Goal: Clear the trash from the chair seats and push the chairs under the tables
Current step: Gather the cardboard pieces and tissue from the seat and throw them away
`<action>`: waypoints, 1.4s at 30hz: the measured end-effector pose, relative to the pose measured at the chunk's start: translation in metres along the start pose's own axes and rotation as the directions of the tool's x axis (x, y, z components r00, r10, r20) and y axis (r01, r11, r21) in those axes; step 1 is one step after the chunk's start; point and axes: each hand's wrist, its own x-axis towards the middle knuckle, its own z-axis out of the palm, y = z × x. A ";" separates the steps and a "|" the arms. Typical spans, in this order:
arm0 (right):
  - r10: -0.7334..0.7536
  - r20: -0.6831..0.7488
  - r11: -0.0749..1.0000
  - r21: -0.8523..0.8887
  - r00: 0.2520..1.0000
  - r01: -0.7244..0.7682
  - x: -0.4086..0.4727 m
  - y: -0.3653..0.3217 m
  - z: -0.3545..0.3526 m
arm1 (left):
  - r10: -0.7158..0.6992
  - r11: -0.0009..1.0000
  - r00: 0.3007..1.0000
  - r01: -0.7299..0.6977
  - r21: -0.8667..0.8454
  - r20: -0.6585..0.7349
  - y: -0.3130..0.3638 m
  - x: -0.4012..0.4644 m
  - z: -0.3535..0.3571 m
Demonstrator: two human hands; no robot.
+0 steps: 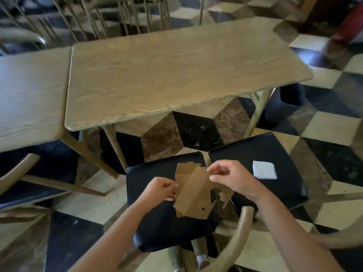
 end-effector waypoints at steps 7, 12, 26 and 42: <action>-0.021 -0.132 0.991 -0.133 0.991 0.003 -0.034 -0.017 0.001 | 0.184 0.983 0.977 -0.180 -0.045 0.109 0.045 -0.044 0.015; -0.022 -0.216 0.984 -0.178 0.976 -0.018 -0.048 -0.014 -0.010 | 0.240 0.971 0.963 -0.236 -0.042 0.124 0.062 -0.057 0.034; -0.299 -0.193 0.860 -0.479 0.935 0.176 -0.040 0.067 -0.139 | 0.202 0.971 0.973 -0.213 -0.104 -0.107 0.123 -0.014 0.184; -0.190 -0.344 0.936 -0.345 0.919 0.065 0.038 0.233 -0.243 | -0.104 0.969 0.928 0.013 -0.248 -0.359 0.136 0.094 0.288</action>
